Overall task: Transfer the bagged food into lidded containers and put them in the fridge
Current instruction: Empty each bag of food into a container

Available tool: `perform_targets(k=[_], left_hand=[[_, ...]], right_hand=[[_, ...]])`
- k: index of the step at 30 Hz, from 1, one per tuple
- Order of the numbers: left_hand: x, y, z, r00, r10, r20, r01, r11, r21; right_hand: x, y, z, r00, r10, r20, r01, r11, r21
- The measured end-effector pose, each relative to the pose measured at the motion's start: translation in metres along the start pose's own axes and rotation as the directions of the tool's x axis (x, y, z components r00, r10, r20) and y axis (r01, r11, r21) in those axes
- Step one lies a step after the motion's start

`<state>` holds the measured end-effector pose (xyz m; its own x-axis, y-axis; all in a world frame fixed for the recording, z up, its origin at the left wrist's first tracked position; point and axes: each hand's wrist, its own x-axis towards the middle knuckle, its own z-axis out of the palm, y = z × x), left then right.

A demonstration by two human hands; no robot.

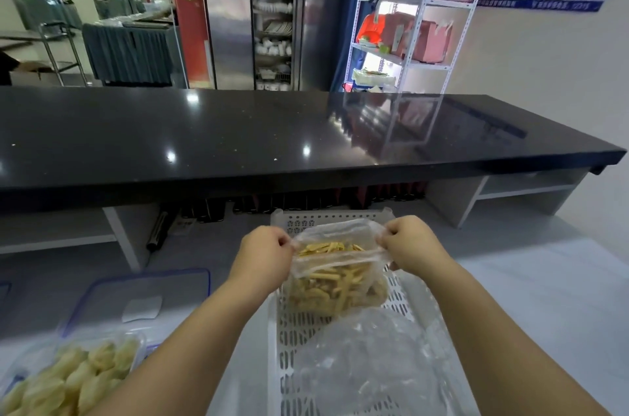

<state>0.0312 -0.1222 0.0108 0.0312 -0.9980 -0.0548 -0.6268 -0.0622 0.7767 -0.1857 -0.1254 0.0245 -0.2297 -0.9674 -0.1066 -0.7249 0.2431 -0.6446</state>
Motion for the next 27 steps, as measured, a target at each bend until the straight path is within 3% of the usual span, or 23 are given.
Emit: perform_targets(k=[5,9,12,16,23,27], left_hand=[[-0.004,0.009,-0.015,0.989,0.119,-0.089,-0.133,0.977,-0.168],[-0.023,0.016,-0.04,0.941,0.238,-0.242,-0.291,0.933,-0.213],[-0.045,0.011,-0.067,0.909,0.271,-0.317,-0.358,0.897,-0.26],[-0.084,-0.011,-0.106,0.879,0.266,-0.396,-0.382,0.89,-0.249],[-0.161,-0.096,-0.174,0.817,0.085,-0.57,-0.243,0.947,-0.208],[-0.204,-0.148,-0.215,0.765,-0.001,-0.644,-0.166,0.966,-0.198]], right_hand=[[-0.001,-0.015,-0.004,0.961,-0.175,-0.216,0.188,0.981,0.04],[-0.025,-0.041,-0.009,0.858,-0.334,-0.39,0.4,0.911,0.101],[-0.047,-0.065,-0.008,0.802,-0.409,-0.435,0.523,0.833,0.182],[-0.075,-0.099,0.012,0.814,-0.475,-0.335,0.565,0.782,0.263],[-0.136,-0.159,0.1,0.796,-0.598,-0.087,0.551,0.659,0.511],[-0.176,-0.197,0.156,0.754,-0.657,-0.019,0.531,0.591,0.607]])
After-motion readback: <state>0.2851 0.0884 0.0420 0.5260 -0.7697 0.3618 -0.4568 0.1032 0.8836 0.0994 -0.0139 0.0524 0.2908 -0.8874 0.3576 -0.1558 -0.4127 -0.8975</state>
